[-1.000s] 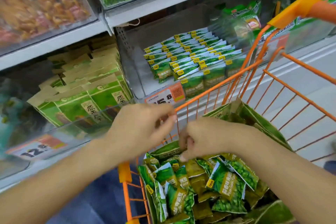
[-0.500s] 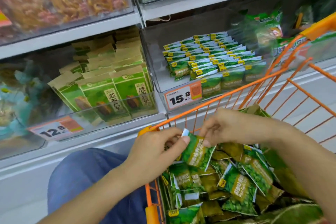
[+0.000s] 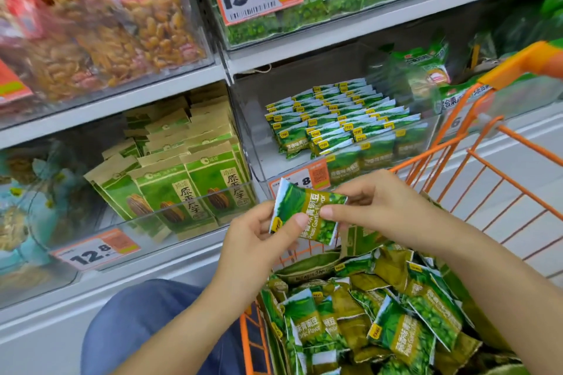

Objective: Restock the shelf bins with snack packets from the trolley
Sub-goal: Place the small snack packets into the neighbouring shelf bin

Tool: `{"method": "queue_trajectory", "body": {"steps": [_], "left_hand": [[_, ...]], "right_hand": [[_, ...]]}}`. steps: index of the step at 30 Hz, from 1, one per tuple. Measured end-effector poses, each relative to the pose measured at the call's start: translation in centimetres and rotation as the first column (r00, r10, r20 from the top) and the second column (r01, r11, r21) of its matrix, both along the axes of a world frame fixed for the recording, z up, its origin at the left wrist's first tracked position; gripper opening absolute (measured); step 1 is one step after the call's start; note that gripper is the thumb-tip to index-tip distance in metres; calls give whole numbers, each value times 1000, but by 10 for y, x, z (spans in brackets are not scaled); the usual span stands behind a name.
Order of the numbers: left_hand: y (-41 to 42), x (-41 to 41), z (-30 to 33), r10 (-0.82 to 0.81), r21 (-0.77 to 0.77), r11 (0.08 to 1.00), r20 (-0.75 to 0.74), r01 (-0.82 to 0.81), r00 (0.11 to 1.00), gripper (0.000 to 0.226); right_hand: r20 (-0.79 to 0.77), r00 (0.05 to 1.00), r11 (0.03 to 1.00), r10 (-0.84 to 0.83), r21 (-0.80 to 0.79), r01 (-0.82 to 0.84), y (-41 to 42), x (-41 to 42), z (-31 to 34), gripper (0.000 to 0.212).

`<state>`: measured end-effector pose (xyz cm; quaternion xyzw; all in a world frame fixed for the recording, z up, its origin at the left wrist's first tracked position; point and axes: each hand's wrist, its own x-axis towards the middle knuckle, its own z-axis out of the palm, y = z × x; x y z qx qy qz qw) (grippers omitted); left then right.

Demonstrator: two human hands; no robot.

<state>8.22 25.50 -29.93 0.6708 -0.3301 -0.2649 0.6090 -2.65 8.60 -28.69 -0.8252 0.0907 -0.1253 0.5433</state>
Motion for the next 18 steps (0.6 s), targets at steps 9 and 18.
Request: {"method": "queue_trajectory", "body": {"steps": [9, 18], "left_hand": [[-84, 94, 70, -48, 245, 911, 863, -332, 503, 24], [-179, 128, 13, -480, 548, 528, 823, -649, 303, 35]], "right_hand": [[126, 954, 688, -274, -667, 286, -17, -2, -8, 30], [52, 973, 733, -227, -648, 206, -15, -4, -9, 25]]}}
